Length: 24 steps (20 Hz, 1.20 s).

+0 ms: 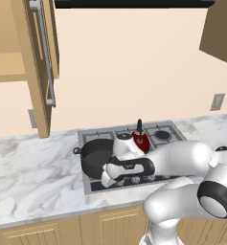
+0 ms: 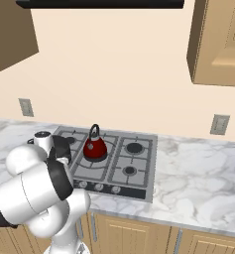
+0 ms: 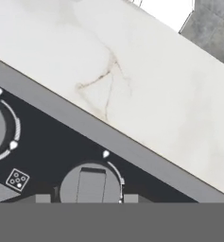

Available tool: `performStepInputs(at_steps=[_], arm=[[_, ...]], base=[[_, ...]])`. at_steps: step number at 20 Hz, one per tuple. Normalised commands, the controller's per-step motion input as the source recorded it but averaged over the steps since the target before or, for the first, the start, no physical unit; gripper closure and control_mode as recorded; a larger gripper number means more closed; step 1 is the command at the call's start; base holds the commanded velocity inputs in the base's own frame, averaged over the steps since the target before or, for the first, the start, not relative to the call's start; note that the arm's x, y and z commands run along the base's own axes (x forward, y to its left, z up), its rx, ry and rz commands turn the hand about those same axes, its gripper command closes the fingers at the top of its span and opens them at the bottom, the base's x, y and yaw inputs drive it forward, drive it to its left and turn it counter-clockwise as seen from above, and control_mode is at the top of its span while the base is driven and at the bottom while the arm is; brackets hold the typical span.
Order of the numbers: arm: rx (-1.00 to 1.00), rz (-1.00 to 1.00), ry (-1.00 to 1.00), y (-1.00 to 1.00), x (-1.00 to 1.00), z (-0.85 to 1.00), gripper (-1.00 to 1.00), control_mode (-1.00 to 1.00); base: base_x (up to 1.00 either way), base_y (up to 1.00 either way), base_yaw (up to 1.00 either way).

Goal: Pick the kettle from the cabinet and place it on a stove burner. Then pick the pot from the counter and place it on another stove burner. Finally, turn both burners on.

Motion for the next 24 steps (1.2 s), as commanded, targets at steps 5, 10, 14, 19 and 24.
performStepInputs(at_steps=[5,10,14,19,24], arm=[[0.0,0.14,-0.08,-0.05,0.0,-0.29,1.0,-1.0],[0.0,0.13,-0.09,-0.03,0.0,-0.29,1.0,-1.0],[0.0,0.12,-0.07,-0.01,0.0,-0.31,1.0,-1.0],[0.03,0.07,-0.03,-0.12,0.0,-0.17,1.0,-1.0],[0.05,0.05,-0.04,-0.07,0.0,-0.18,1.0,-1.0]], base=[[0.0,0.0,0.0],[0.0,0.0,0.0],[0.0,0.0,0.0],[0.0,0.0,0.0],[0.0,0.0,0.0]])
